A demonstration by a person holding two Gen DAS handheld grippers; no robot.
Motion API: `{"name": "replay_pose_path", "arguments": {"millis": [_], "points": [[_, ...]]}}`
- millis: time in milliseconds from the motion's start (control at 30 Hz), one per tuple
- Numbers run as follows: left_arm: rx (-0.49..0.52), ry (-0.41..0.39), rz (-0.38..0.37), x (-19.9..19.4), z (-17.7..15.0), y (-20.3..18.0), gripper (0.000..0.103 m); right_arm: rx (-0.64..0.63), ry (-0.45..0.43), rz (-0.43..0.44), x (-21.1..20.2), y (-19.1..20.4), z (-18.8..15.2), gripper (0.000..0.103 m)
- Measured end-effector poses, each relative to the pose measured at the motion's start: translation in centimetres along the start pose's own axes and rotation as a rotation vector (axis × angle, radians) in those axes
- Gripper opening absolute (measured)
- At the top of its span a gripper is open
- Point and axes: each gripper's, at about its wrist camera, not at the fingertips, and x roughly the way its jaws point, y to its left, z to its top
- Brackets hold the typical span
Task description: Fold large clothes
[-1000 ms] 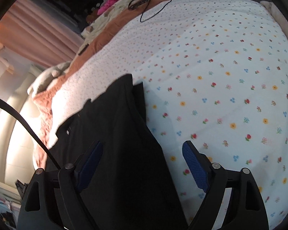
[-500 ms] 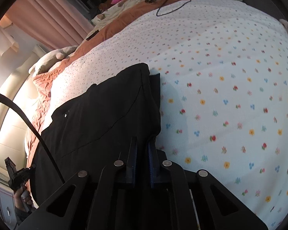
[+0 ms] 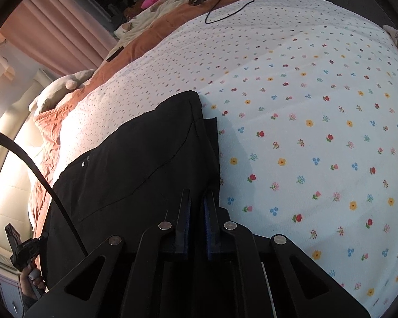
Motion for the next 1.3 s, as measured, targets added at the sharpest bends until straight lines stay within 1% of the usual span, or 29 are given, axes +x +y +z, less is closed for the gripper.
{"name": "replay_pose_path", "arguments": {"millis": [33,100,133,167,200,233,267,300,333,400,533,700,800,933,1133,1233,1300], "points": [[-0.014,0.007,-0.013,-0.2,0.0,0.2,0.006,0.006,0.007,-0.007,-0.5,0.1,0.2,0.008],[-0.043,0.026,-0.026,-0.9,-0.2,0.9,0.007,-0.002,0.012,-0.027,-1.4,0.5,0.2,0.018],[-0.047,0.027,-0.019,-1.2,-0.4,1.0,0.010,-0.007,0.008,-0.031,-2.0,0.7,0.4,0.031],[-0.044,0.019,-0.008,-1.8,-0.6,1.1,0.015,-0.012,-0.001,-0.029,-2.7,1.0,0.4,0.051],[-0.044,0.009,-0.005,-2.5,-0.9,1.3,0.019,-0.014,-0.009,-0.023,-3.3,1.2,0.3,0.060],[-0.048,0.002,-0.009,-3.1,-1.0,1.5,0.035,-0.018,-0.023,-0.013,-4.3,1.2,0.4,0.068],[-0.056,-0.008,-0.020,-3.8,-1.3,1.9,0.065,-0.021,-0.033,-0.010,-5.0,1.5,0.2,0.068],[-0.066,-0.020,-0.031,-4.5,-1.4,2.2,0.079,-0.023,-0.035,-0.008,-5.3,1.5,0.2,0.068],[-0.076,-0.040,-0.040,-5.3,-1.7,2.6,0.088,-0.019,-0.035,-0.004,-5.9,1.7,0.0,0.068],[-0.100,-0.060,-0.055,-6.7,-2.2,3.5,0.088,-0.018,-0.034,0.004,-6.7,2.1,-0.3,0.068],[-0.128,-0.049,-0.072,-7.9,-3.8,4.8,0.088,-0.070,-0.033,0.039,-7.8,4.6,-1.4,0.068],[-0.157,-0.027,-0.104,-8.5,-6.1,6.0,0.088,-0.141,-0.006,0.076,-8.1,7.8,-3.1,0.068],[-0.174,-0.019,-0.129,-8.8,-7.4,6.8,0.088,-0.171,0.023,0.125,-7.9,10.0,-4.0,0.068],[-0.191,0.008,-0.161,-8.9,-8.9,7.6,0.088,-0.193,0.052,0.177,-7.4,11.6,-4.4,0.068],[-0.236,0.013,-0.200,-9.6,-10.5,8.9,0.088,-0.283,0.105,0.173,-5.3,14.5,-6.3,0.068],[-0.253,0.023,-0.222,-9.8,-11.2,9.3,0.087,-0.327,0.136,0.157,-3.9,15.7,-7.4,0.062],[-0.259,0.028,-0.239,-9.9,-11.5,9.4,0.085,-0.337,0.157,0.150,-3.3,16.0,-7.8,0.061]]}}
